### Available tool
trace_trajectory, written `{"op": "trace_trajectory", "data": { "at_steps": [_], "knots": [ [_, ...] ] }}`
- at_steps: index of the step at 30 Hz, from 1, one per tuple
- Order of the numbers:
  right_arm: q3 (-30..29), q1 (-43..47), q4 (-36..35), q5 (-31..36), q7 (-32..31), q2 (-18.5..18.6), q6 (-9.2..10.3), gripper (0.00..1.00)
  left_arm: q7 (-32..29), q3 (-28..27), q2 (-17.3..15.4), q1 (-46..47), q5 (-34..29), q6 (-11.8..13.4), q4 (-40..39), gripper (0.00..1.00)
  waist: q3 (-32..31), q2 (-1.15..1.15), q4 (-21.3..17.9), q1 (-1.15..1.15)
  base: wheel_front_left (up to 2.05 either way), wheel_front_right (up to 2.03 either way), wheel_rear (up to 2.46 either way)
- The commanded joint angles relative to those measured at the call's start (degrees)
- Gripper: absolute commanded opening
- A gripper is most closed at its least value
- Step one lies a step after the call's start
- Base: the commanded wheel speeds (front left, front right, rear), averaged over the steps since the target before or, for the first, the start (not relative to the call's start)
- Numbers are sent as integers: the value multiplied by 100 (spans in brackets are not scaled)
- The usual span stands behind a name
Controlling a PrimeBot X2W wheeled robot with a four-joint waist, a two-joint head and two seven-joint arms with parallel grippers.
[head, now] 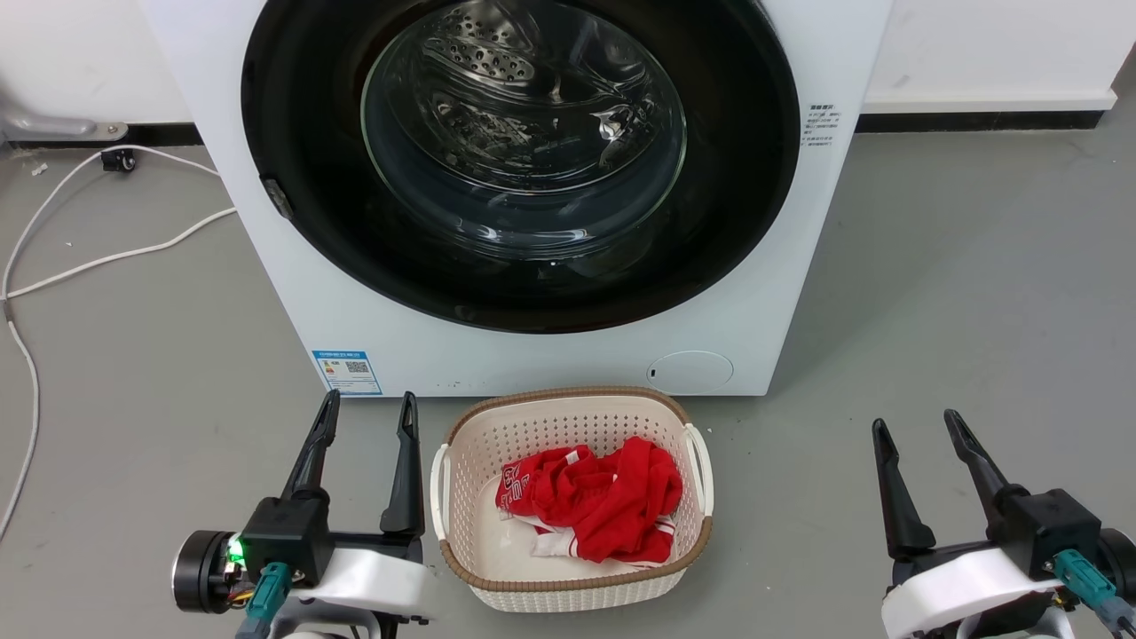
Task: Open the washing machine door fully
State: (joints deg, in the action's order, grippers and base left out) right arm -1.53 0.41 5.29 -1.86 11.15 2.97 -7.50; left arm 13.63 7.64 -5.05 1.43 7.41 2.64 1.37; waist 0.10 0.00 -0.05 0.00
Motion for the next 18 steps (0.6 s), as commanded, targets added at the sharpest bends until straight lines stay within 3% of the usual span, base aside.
{"op": "trace_trajectory", "data": {
  "at_steps": [1, 12, 18],
  "knots": [
    [6, 62, -57, 123, 28, -16, 2, 100, 51, -3, -4, -50, -148, 37, -6, 100, 2, 0, 1, 0, 0, 0, 0],
    [25, 121, -92, 437, 37, -17, 2, 100, 166, -3, 51, -112, -591, 32, 25, 100, 5, 0, -7, 0, 0, 0, 0],
    [-7, 110, -66, 243, 12, -18, 3, 100, 159, -72, 101, -117, -492, -51, 89, 100, 5, 0, -16, 0, 0, 0, 0]
  ]
}}
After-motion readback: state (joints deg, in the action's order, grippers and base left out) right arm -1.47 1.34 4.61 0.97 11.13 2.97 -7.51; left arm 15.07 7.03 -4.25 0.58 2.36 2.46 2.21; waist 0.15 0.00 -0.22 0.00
